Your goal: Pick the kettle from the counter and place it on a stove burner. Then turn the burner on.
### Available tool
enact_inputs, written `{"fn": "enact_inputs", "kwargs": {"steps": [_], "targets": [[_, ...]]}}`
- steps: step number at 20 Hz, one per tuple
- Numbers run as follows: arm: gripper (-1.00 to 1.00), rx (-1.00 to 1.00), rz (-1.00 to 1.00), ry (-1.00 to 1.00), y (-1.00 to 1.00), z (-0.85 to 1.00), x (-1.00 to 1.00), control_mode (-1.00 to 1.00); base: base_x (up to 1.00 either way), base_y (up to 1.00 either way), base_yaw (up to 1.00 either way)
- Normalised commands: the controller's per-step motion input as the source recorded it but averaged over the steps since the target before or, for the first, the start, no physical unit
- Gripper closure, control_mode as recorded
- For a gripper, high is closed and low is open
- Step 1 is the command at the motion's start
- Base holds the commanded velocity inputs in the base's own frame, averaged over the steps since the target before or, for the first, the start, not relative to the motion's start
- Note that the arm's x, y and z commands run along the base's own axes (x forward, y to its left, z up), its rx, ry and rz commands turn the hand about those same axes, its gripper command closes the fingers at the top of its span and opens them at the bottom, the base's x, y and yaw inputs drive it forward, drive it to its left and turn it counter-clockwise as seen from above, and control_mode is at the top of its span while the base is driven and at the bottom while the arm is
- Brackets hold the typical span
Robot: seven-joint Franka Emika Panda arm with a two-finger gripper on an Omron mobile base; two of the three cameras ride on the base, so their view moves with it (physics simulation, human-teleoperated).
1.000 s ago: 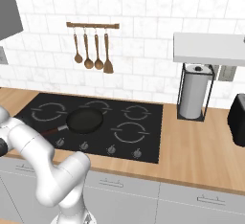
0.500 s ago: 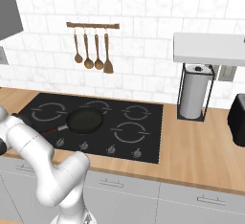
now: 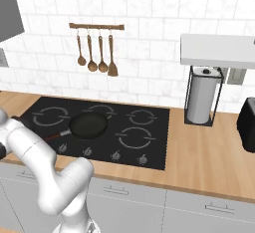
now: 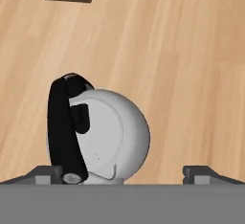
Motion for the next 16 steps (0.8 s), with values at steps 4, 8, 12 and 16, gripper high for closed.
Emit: {"fn": "enact_inputs", "kwargs": {"steps": [4,8,12,16], "targets": [[-1.0,0.0,0.07,0.0,0.23,-0.04,0.01,-1.0,0.0,0.0,0.0],[-1.0,0.0,0.1,0.01,0.11,0.0,0.0,-1.0,0.0,0.0,0.0],[-1.0,0.0,0.09,-0.06,0.01,0.41,-0.22,-1.0,0.0,0.0,0.0],[-1.0,0.0,0.11,-0.08,0.0,0.14,-0.19,-1.0,0.0,0.0,0.0]]}}
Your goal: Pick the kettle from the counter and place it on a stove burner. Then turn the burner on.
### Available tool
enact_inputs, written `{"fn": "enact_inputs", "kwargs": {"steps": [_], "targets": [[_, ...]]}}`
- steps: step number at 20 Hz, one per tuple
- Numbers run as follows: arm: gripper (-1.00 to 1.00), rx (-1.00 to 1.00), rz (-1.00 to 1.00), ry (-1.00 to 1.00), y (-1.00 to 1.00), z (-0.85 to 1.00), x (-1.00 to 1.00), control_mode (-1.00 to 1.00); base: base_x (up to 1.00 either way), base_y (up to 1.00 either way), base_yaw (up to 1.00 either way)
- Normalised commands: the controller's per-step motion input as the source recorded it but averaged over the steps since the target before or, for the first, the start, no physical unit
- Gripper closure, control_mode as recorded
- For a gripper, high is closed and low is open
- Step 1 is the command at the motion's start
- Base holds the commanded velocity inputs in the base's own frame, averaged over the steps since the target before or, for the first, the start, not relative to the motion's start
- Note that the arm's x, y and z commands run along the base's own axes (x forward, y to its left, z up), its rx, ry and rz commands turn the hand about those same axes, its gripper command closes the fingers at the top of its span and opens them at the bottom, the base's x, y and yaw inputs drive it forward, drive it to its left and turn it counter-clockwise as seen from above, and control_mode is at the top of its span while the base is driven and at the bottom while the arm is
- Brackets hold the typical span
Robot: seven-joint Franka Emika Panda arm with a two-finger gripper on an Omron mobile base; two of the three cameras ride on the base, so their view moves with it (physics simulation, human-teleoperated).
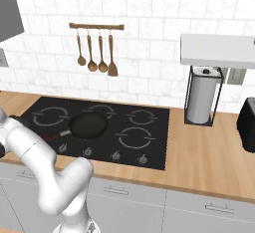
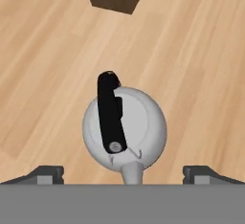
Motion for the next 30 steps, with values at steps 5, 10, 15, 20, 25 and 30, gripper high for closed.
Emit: {"fn": "enact_inputs", "kwargs": {"steps": [5,10,15,20,25,30], "targets": [[-1.0,-0.03,0.16,0.04,0.02,-0.39,0.01,-1.0,0.0,0.0,0.0],[-1.0,-0.06,0.1,0.0,0.0,-0.2,0.27,-1.0,0.0,0.0,0.0],[-1.0,-0.09,0.05,0.0,-0.03,-0.04,0.32,-1.0,0.0,0.0,0.0],[-1.0,-0.03,0.01,0.0,0.0,-0.03,0.03,-1.0,0.0,0.0,0.0],[-1.0,0.0,0.0,0.01,0.0,0.0,0.0,-1.0,0.0,0.0,0.0],[1.0,0.0,0.0,0.03,0.05,0.0,0.0,-1.0,0.0,0.0,0.0]]}}
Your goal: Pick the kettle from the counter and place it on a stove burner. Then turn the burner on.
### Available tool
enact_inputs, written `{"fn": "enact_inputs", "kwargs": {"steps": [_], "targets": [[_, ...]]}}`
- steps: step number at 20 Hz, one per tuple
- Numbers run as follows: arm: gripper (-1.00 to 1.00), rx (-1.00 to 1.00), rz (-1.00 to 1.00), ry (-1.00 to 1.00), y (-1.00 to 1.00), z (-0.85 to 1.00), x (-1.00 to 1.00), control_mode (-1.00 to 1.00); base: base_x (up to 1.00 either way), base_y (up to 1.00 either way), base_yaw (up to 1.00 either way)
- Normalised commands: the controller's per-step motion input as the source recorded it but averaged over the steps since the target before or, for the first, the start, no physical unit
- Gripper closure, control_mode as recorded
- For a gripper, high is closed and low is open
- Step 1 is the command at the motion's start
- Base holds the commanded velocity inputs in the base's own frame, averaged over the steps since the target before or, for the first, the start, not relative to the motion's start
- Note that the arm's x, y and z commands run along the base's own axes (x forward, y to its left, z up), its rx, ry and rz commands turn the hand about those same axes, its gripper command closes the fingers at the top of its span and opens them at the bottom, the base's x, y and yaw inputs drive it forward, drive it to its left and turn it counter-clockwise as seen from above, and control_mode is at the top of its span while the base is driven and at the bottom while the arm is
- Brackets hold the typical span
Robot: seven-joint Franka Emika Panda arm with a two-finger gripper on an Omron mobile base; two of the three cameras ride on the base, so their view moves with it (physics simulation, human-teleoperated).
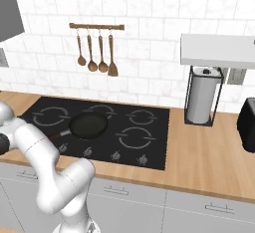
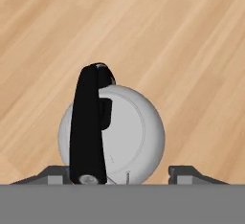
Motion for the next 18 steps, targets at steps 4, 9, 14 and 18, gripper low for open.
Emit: {"fn": "enact_inputs", "kwargs": {"steps": [4,9,14,18], "targets": [[1.0,0.0,0.0,0.04,0.09,0.0,0.0,-1.0,0.0,0.0,0.0],[1.0,0.0,0.0,0.01,0.03,0.0,0.0,-1.0,0.0,0.0,0.0],[1.0,-0.02,0.0,0.0,0.0,0.06,-0.18,-1.0,0.0,0.0,0.0],[1.0,-0.04,-0.04,0.0,-0.17,0.46,-0.63,-1.0,0.0,0.0,0.0]]}}
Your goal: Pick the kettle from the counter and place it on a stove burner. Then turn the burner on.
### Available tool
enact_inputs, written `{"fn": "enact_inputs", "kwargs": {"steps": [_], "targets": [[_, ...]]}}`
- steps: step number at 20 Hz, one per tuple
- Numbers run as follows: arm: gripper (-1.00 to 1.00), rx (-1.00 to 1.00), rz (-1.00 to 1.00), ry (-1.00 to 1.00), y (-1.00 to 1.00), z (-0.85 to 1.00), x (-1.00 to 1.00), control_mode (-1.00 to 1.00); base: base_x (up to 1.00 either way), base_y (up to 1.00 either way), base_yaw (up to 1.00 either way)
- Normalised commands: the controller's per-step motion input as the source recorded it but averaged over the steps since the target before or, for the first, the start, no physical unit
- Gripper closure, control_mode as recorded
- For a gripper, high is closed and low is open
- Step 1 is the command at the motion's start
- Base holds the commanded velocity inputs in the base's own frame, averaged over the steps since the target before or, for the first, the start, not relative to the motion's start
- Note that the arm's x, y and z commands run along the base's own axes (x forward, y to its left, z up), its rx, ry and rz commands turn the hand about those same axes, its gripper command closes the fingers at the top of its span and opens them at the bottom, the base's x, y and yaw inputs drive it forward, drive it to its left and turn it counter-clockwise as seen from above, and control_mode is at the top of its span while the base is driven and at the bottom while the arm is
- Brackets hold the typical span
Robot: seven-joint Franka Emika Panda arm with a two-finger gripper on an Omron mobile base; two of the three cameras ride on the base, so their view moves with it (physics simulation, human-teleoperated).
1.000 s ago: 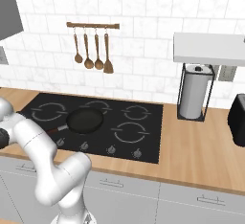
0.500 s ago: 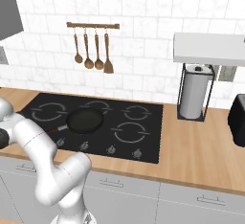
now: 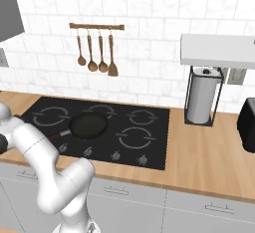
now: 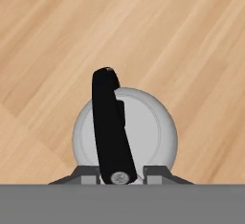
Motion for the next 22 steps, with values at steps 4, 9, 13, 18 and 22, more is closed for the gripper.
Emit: {"fn": "enact_inputs", "kwargs": {"steps": [4,9,13,18,22], "targets": [[1.0,-0.05,-0.08,0.0,-0.34,0.66,-0.65,-1.0,0.0,0.0,0.0],[1.0,-0.04,-0.12,-0.04,-0.54,0.21,-0.59,-1.0,0.0,0.0,0.0],[1.0,0.03,-0.07,-0.16,-0.83,-0.24,-0.57,-1.0,0.0,0.0,0.0],[1.0,0.04,-0.06,-0.24,-0.99,0.11,-0.63,-1.0,0.0,0.0,0.0],[1.0,0.0,-0.09,-0.2,-1.0,0.37,-0.59,-1.0,0.0,0.0,0.0]]}}
